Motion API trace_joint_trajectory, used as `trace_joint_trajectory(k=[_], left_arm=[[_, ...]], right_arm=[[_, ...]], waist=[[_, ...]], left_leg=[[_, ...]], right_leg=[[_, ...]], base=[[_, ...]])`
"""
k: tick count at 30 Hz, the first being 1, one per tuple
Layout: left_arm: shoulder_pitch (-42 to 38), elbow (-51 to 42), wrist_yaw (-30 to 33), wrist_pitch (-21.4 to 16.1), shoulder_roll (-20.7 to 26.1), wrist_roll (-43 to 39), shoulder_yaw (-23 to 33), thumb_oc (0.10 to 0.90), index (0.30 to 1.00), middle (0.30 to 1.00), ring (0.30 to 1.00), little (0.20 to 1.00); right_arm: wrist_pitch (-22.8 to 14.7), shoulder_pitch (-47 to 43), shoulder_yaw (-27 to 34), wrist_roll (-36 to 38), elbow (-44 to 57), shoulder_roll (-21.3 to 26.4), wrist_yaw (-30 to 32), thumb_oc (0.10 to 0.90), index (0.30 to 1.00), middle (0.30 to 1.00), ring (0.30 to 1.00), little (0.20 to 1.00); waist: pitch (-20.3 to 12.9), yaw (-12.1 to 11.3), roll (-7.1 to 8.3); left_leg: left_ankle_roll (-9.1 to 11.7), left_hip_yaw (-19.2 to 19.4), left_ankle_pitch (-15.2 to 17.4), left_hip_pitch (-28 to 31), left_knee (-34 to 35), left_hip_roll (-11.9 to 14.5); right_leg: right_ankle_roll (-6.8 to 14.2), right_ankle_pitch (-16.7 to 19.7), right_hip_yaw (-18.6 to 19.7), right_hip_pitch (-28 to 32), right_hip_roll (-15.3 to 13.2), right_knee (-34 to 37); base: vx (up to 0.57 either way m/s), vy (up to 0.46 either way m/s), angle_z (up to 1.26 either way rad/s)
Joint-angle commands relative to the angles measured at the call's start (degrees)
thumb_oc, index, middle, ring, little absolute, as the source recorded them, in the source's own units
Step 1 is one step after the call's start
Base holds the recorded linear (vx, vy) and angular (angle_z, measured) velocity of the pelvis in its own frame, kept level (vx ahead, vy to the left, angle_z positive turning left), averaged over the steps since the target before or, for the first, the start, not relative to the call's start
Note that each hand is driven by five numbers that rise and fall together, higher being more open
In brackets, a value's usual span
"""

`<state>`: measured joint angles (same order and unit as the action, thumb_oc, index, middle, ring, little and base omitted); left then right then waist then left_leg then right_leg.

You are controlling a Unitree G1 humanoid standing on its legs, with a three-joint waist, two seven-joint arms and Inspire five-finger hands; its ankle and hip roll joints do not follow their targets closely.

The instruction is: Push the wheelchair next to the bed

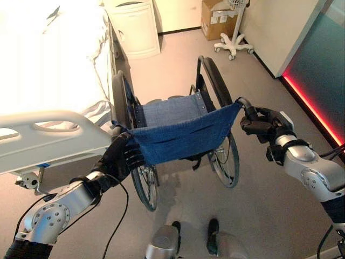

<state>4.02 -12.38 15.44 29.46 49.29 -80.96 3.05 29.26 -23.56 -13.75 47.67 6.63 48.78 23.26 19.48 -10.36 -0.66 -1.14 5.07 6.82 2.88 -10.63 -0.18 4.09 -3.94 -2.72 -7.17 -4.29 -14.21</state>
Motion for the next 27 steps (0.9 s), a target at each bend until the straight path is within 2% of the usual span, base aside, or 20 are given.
trace_joint_trajectory(k=[1,2,3,4,7,15,19,23,27], left_arm=[[-15.0,1.5,0.0,-11.2,-4.6,0.4,2.7,0.4,0.3,0.3,0.3,0.3],[-15.4,2.1,-0.4,-10.5,-4.9,1.3,2.0,0.4,0.3,0.3,0.3,0.3],[-15.4,2.2,-0.4,-10.5,-4.9,1.3,2.0,0.4,0.3,0.3,0.3,0.3],[-16.5,3.7,-1.3,-9.6,-4.5,2.7,1.0,0.4,0.3,0.3,0.3,0.3],[-19.4,6.4,-3.6,-7.7,-2.4,8.7,-1.8,0.4,0.3,0.3,0.3,0.3],[-23.9,10.1,-5.4,-8.2,-0.9,13.0,-6.9,0.4,0.3,0.3,0.3,0.3],[-24.1,7.9,-4.7,-7.8,-0.8,13.6,-7.6,0.4,0.3,0.3,0.3,0.3],[-25.6,8.7,-4.1,-8.0,-1.1,15.4,-9.5,0.4,0.3,0.3,0.3,0.3],[-27.5,10.3,-4.9,-7.6,-1.4,17.9,-11.5,0.4,0.3,0.3,0.3,0.3]], right_arm=[[-6.1,-3.1,-0.2,3.5,13.7,0.8,-1.5,0.4,0.3,0.3,0.3,0.3],[-6.8,-2.0,0.3,3.6,14.1,0.2,-0.8,0.4,0.3,0.3,0.3,0.3],[-6.8,-1.9,0.3,3.6,14.2,0.2,-0.7,0.4,0.3,0.3,0.3,0.3],[-7.3,-1.3,0.4,3.6,14.5,-0.7,-0.4,0.4,0.3,0.3,0.3,0.3],[-8.2,-0.1,0.3,5.1,15.7,-2.1,0.6,0.4,0.3,0.3,0.3,0.3],[-10.3,3.9,-0.5,4.0,16.1,-5.7,2.1,0.4,0.3,0.3,0.3,0.3],[-9.3,7.9,0.3,4.2,18.2,-5.8,-1.2,0.4,0.3,0.3,0.3,0.3],[-9.6,8.6,-1.5,4.9,19.4,-6.0,-4.8,0.4,0.3,0.3,0.3,0.3],[-10.2,7.6,-3.1,5.1,19.4,-6.5,-4.5,0.4,0.3,0.3,0.3,0.3]], waist=[[-5.5,10.1,2.43],[-5.6,11.0,2.03],[-5.6,11.0,2.01],[-5.5,12.0,1.6],[-5.2,13.4,1.16],[-5.0,15.2,0.59],[-4.8,16.6,0.47],[-4.5,17.7,0.43],[-4.4,18.0,0.47]], left_leg=[[3.8,-1.6,-5.5,0.2,-6.5,1.8],[3.6,-1.1,-4.0,2.2,-3.2,1.8],[3.6,-1.1,-4.1,2.3,-3.0,1.8],[3.3,-0.4,-2.1,4.0,0.1,1.5],[2.6,0.2,0.1,5.5,2.4,0.4],[1.2,1.2,0.8,5.9,3.3,-1.1],[0.6,2.3,1.2,6.3,3.6,-1.6],[0.0,3.2,1.5,6.8,3.9,-2.5],[-0.4,3.3,1.7,7.3,4.0,-3.2]], right_leg=[[0.7,7.0,-5.9,6.0,0.3,9.3],[1.4,7.8,-5.8,4.5,-0.3,9.1],[1.4,7.7,-5.8,4.5,-0.3,9.0],[2.4,8.6,-5.5,2.9,-0.8,8.8],[3.7,9.8,-4.5,0.9,-1.4,8.4],[4.7,10.6,-2.7,0.2,-1.6,8.6],[5.2,11.2,-1.5,-0.8,-1.7,8.5],[5.8,12.0,-0.3,-1.5,-1.8,8.5],[6.2,12.9,0.4,-2.0,-2.1,8.4]], base=[[-0.02,0.128,-0.1],[-0.02,0.111,-0.08],[-0.05,0.142,-0.08],[-0.06,0.106,-0.08],[-0.1,0.114,-0.08],[-0.09,0.061,-0.02],[-0.13,0.062,-0.12],[-0.11,0.073,-0.01],[-0.04,0.055,-0.05]])
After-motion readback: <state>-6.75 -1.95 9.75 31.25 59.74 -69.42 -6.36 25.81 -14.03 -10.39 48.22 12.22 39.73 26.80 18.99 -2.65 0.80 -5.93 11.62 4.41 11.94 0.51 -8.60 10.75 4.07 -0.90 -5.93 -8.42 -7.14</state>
